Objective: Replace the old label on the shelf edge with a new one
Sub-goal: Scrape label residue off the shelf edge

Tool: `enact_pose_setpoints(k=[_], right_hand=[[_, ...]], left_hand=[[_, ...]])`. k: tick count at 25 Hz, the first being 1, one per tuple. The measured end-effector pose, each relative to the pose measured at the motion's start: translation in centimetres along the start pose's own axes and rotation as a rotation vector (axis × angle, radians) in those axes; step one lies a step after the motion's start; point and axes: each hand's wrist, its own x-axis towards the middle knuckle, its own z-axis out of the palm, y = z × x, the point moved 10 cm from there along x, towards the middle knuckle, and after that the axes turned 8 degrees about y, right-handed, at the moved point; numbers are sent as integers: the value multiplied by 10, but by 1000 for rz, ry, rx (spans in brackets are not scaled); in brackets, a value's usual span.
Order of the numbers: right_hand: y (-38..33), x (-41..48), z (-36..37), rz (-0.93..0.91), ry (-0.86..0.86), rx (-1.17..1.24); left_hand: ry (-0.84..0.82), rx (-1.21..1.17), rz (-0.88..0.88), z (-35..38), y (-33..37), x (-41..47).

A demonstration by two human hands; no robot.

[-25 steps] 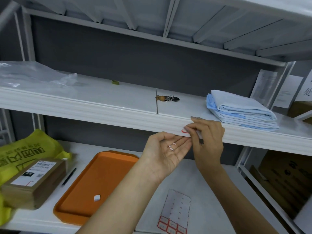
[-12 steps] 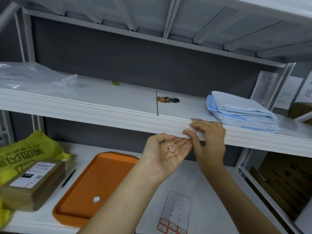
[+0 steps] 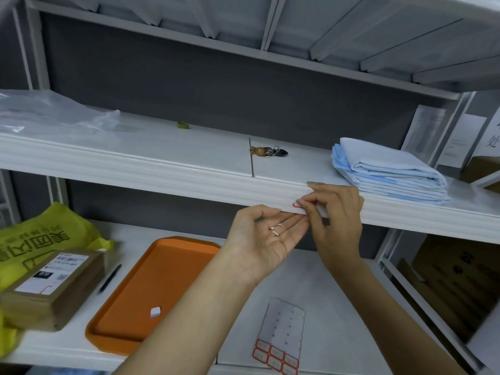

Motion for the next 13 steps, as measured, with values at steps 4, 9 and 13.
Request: enact_pose_setpoints(k=[4, 9, 13], right_hand=[[-2, 0, -2, -14, 16, -3], [0, 1, 2, 10, -20, -15], [-1, -1, 0, -22, -46, -20]], left_hand=[[0, -9, -2, 0, 1, 0], [1, -12, 1, 0, 1, 0], [8, -10, -3, 0, 1, -2]])
